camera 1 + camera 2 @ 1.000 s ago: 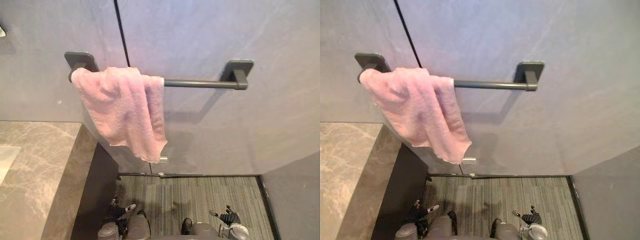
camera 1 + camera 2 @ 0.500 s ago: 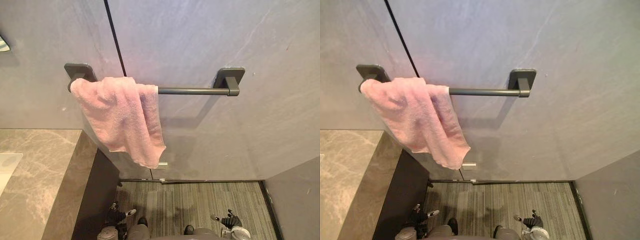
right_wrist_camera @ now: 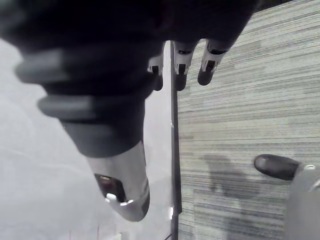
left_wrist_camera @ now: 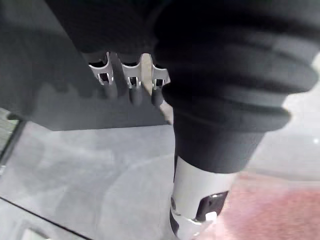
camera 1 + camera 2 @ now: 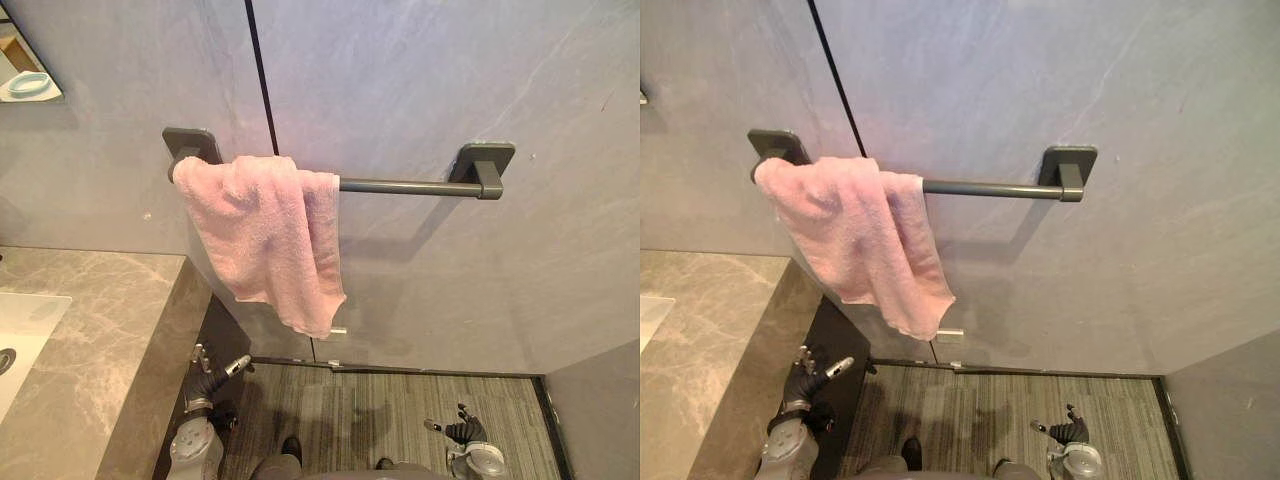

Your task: Organize washtable

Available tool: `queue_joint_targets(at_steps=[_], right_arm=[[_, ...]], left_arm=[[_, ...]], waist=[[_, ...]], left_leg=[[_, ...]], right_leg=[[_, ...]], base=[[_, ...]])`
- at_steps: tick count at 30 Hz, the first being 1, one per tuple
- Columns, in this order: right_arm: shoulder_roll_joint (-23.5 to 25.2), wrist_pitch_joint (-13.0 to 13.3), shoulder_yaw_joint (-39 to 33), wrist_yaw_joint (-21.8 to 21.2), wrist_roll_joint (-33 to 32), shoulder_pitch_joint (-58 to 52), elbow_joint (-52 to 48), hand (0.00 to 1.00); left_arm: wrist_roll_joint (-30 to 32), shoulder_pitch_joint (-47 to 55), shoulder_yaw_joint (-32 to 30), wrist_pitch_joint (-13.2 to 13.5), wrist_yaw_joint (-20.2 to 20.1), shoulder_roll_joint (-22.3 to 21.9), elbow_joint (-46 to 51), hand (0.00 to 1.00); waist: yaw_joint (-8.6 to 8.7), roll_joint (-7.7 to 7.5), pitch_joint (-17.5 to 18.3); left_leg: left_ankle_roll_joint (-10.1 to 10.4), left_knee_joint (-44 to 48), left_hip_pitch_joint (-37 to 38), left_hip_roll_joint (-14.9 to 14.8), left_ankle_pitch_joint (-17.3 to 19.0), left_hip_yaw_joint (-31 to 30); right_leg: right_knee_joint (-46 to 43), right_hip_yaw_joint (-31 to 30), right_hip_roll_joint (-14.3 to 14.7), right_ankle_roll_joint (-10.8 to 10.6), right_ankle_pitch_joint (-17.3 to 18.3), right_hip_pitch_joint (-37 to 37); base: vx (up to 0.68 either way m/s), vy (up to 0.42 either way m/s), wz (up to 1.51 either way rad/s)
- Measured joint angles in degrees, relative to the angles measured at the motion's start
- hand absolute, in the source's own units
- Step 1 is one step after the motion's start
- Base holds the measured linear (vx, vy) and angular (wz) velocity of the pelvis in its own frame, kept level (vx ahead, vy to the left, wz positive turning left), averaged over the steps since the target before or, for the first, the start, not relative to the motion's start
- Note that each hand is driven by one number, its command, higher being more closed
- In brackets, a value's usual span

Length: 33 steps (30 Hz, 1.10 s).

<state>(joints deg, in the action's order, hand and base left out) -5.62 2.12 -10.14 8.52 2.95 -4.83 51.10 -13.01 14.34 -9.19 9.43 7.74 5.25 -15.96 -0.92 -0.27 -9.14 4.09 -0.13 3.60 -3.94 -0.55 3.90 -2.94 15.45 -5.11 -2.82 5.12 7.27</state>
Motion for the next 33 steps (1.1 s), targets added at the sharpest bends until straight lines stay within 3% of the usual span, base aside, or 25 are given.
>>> queue_joint_targets(at_steps=[8, 17, 33], right_arm=[[-1.4, -0.1, 1.7, -0.3, 1.9, 0.0, -0.2, 0.0], [-1.9, -0.2, 3.3, -1.3, 2.2, 0.0, -0.1, 0.0], [-3.1, -0.3, 6.1, -2.6, 3.9, 0.0, -0.1, 0.0]], left_arm=[[-1.6, -1.3, -0.4, 1.3, 0.2, 3.8, 9.8, 0.0], [-3.4, -4.7, -0.3, 3.4, -0.1, 8.3, 11.0, 0.0], [-3.6, -8.7, 3.1, 3.4, -1.4, 13.5, 8.5, 0.0]], waist=[[0.0, -0.11, 0.7], [0.13, -0.31, 1.1], [0.27, -1.16, 1.9]], left_leg=[[0.0, 0.0, 0.4, 0.0, 0.0, -0.8], [-0.4, -1.2, 1.4, 0.0, -0.2, 0.1], [-0.7, -4.0, 3.7, 0.2, -0.7, 1.8]], right_leg=[[0.2, 0.1, 0.1, 0.3, -0.2, 0.6], [1.2, -1.5, 0.3, 0.3, -1.2, 0.6], [3.2, -3.2, 0.4, 0.4, -2.1, 1.5]], base=[[-0.02, -0.002, 0.01], [-0.03, 0.002, -0.09], [0.0, 0.001, -0.05]])
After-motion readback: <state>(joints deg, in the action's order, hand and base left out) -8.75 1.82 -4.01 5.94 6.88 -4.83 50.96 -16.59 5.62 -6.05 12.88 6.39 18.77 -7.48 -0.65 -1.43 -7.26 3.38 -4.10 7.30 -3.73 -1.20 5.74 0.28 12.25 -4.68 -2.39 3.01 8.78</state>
